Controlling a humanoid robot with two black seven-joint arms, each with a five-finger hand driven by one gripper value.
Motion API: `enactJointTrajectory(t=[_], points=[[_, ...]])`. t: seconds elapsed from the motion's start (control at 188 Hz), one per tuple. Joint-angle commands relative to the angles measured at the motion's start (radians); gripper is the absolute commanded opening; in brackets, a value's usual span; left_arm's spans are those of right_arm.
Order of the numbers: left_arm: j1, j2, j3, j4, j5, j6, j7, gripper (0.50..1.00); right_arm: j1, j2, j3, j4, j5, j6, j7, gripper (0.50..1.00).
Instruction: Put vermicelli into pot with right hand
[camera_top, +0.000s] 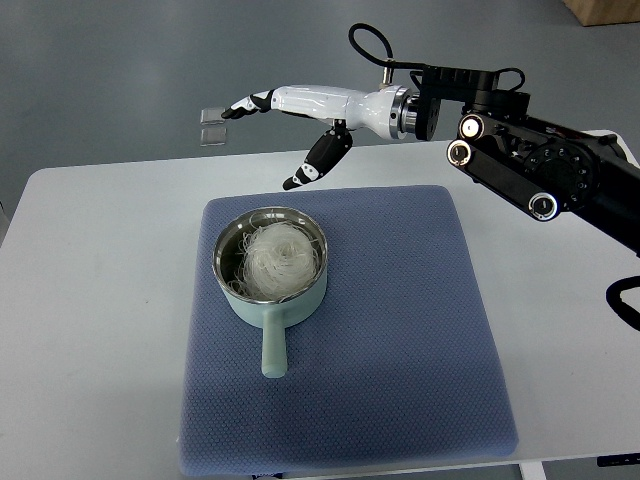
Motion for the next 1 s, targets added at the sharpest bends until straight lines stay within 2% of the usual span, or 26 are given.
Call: enactJointTrajectory(t=[0.0, 0.208, 0.33, 0.442, 0.586, 0.751, 0.996], points=[[0.000, 0.000, 0.000, 0.000, 0.000, 0.000, 0.000, 1.000, -0.053, 0.005, 0.093, -0.060, 0.135, -0.015, -0.003, 0.926], [0.000, 0.000, 0.000, 0.000, 0.000, 0.000, 0.000, 1.000, -0.193, 0.011, 0.226, -0.256, 0.585, -0.104, 0.006, 0.924], [0.000, 0.000, 0.000, 0.000, 0.000, 0.000, 0.000, 1.000, -0.267, 0.005, 0.231, -0.291, 0.876, -0.120, 0.014, 0.924], [0.000, 0.000, 0.000, 0.000, 0.000, 0.000, 0.000, 1.000, -0.313, 0.003, 0.232, -0.305, 1.049, -0.172, 0.017, 0.926], [0.000, 0.000, -0.002, 0.000, 0.000, 0.000, 0.000, 1.000, -0.345, 0.019, 0.231, -0.342, 1.178, -0.213, 0.015, 0.924], [0.002, 0.000, -0.002, 0.000, 0.000, 0.000, 0.000, 1.000, -0.373, 0.048, 0.231, -0.350, 1.201, -0.278, 0.017, 0.926], [0.002, 0.000, 0.000, 0.000, 0.000, 0.000, 0.000, 1.000, -0.376, 0.065, 0.232, -0.348, 1.201, -0.288, 0.017, 0.926]])
